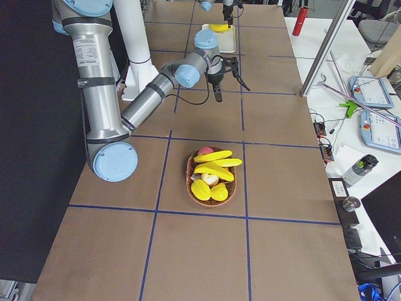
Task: Transfer all bananas from basket to plate
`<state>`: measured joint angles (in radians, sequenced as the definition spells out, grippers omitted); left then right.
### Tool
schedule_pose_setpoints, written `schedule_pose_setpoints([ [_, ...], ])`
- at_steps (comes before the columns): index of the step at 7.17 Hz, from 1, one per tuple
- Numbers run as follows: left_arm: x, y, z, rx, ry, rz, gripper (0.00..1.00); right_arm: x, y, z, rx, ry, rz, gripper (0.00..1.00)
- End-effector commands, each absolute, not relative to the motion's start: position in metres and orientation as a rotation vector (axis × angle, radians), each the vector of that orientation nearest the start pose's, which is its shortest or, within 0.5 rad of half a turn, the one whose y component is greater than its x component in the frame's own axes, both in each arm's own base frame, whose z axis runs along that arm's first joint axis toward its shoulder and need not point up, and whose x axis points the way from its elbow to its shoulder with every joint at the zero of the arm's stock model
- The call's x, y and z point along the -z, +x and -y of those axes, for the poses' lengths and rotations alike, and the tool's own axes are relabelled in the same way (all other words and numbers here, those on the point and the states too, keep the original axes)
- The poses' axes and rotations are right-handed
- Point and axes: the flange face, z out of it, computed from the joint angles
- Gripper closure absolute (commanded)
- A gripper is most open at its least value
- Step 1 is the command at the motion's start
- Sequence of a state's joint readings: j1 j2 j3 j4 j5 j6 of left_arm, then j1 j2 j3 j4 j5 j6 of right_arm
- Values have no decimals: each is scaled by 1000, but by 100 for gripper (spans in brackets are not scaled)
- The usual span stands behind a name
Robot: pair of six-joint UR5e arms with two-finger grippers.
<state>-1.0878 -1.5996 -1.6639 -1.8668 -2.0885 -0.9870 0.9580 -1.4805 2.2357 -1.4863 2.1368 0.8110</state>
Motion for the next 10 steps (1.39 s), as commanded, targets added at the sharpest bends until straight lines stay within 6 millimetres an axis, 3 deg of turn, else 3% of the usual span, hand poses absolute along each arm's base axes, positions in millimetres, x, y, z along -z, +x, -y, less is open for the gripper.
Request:
schedule_pose_setpoints([
  [1, -496, 170, 503, 411, 37, -756, 0, -373, -138, 406, 153, 253, 846, 0],
  [2, -467, 173, 497, 398, 47, -775, 0, -395, -126, 398, 174, 233, 820, 0],
  [3, -437, 178, 502, 386, 44, -797, 0, -427, -105, 383, 189, 206, 804, 0],
  [4, -417, 184, 508, 397, 27, -822, 0, -455, -93, 382, 222, 241, 798, 0],
  [6, -397, 214, 506, 419, -2, -849, 0, -502, -95, 394, 199, 202, 753, 3],
  [7, -391, 218, 506, 417, -2, -858, 0, -522, -98, 399, 176, 163, 739, 16],
  [9, -389, 218, 507, 416, 2, -860, 0, -542, -100, 400, 162, 120, 724, 35],
  [10, -391, 218, 507, 417, 0, -858, 0, -547, -104, 401, 160, 105, 723, 37],
])
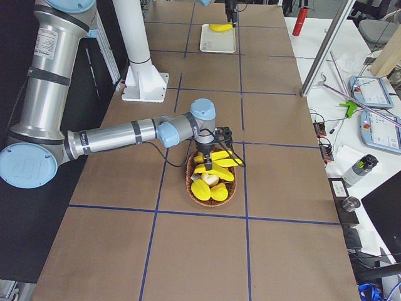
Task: Transfer all bananas from basket to plate
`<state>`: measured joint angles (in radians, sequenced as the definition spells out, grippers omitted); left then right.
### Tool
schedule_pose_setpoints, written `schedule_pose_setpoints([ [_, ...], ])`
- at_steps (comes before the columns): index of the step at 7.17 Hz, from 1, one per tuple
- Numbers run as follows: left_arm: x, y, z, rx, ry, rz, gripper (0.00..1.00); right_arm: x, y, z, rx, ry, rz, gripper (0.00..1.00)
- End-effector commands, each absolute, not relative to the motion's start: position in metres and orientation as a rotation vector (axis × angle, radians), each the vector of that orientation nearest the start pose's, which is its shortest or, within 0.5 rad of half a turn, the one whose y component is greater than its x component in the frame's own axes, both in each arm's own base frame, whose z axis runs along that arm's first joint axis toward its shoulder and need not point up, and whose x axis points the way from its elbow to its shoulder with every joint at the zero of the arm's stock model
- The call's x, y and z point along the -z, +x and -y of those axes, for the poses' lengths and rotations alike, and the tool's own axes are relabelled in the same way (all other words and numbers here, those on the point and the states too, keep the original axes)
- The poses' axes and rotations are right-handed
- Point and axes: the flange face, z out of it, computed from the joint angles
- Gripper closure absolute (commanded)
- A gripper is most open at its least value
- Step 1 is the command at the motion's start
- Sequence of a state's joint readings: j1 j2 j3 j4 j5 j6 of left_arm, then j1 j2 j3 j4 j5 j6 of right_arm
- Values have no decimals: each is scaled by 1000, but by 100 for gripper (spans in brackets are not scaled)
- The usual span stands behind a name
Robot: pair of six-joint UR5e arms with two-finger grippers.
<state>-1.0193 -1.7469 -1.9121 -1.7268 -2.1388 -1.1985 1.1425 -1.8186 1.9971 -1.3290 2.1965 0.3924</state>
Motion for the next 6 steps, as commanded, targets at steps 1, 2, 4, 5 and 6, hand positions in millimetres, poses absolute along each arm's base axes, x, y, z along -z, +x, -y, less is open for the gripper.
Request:
schedule_pose_setpoints([
  [1, -391, 219, 506, 416, 1, -857, 0, -548, -116, 411, 167, 99, 727, 36],
  [2, -391, 223, 505, 410, 3, -854, 0, -551, -127, 412, 189, 89, 724, 33],
  [4, -392, 223, 505, 411, 1, -852, 0, -559, -138, 409, 208, 71, 718, 29],
  [5, -392, 223, 505, 411, 2, -853, 0, -560, -141, 408, 215, 67, 718, 29],
  [6, -391, 223, 505, 411, 2, -853, 0, -561, -143, 408, 219, 64, 716, 29],
])
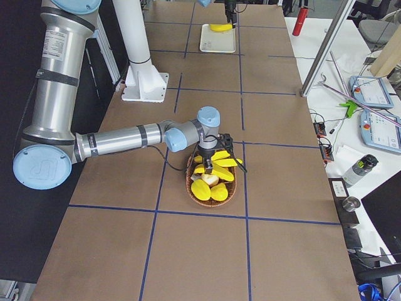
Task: Transfer all bananas from basket to plate
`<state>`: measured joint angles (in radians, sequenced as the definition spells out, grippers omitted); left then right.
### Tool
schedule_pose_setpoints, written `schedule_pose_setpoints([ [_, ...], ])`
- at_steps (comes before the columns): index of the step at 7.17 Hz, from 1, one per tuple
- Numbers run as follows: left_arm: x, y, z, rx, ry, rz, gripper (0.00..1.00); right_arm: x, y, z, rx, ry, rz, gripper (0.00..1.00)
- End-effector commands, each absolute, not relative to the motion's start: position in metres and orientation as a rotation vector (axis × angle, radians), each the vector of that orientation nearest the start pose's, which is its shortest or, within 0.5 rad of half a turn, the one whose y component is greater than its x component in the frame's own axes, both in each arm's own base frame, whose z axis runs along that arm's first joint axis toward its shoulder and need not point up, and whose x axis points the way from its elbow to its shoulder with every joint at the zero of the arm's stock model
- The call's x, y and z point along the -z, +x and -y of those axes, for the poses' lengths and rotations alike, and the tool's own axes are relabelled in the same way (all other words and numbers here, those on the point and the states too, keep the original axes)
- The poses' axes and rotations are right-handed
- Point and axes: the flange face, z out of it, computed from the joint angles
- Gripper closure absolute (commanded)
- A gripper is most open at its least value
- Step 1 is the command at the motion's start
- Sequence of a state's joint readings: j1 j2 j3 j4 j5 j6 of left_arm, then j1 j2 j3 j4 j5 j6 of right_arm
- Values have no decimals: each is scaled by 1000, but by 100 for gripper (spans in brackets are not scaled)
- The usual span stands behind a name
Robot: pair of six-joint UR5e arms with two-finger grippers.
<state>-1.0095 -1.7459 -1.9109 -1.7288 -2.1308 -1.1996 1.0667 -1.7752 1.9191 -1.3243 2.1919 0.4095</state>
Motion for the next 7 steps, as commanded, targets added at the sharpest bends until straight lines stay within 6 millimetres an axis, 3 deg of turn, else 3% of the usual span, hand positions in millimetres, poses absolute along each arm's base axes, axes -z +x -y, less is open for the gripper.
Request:
schedule_pose_setpoints([
  [1, -391, 223, 505, 410, 3, -854, 0, -563, -144, 407, 221, 65, 709, 29],
  [3, -391, 223, 505, 408, 3, -855, 0, -572, -147, 408, 223, 53, 698, 29],
  [7, -391, 223, 505, 410, 3, -854, 0, -572, -148, 407, 225, 52, 700, 29],
])
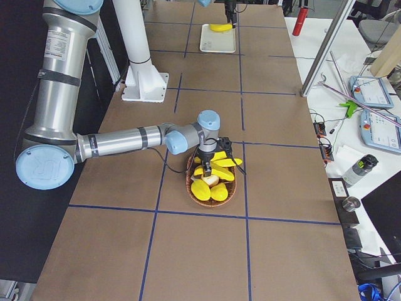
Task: Transfer all bananas from basket to plate
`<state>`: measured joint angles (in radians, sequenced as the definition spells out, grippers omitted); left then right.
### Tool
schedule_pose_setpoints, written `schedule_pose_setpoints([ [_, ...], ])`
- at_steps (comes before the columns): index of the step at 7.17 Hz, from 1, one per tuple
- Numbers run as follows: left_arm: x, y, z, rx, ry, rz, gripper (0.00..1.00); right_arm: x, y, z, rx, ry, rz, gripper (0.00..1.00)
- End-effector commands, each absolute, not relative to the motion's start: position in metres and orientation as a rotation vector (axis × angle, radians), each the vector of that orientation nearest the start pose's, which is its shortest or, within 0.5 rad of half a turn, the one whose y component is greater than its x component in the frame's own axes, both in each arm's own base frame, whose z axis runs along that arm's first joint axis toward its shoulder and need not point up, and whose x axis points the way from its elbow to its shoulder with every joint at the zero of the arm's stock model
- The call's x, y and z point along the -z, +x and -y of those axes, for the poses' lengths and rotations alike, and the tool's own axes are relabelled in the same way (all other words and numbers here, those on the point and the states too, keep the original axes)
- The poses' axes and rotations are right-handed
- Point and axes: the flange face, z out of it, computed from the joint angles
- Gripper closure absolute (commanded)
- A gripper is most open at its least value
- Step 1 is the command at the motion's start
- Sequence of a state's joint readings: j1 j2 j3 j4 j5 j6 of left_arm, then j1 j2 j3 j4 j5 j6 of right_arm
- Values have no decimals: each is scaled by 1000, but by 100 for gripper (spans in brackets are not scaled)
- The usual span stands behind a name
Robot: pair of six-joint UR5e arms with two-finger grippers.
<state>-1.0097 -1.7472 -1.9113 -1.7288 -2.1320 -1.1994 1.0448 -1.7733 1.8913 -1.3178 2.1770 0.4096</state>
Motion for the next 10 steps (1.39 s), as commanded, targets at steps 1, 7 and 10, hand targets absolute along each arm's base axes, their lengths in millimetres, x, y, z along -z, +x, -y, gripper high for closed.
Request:
schedule_pose_setpoints([
  [1, -392, 222, 505, 412, 1, -853, 0, -571, -149, 408, 226, 52, 702, 29],
  [7, -387, 221, 503, 413, 6, -861, 0, -574, -154, 416, 228, 55, 693, 27],
  [10, -386, 221, 503, 416, 4, -863, 0, -569, -152, 416, 226, 61, 703, 90],
])
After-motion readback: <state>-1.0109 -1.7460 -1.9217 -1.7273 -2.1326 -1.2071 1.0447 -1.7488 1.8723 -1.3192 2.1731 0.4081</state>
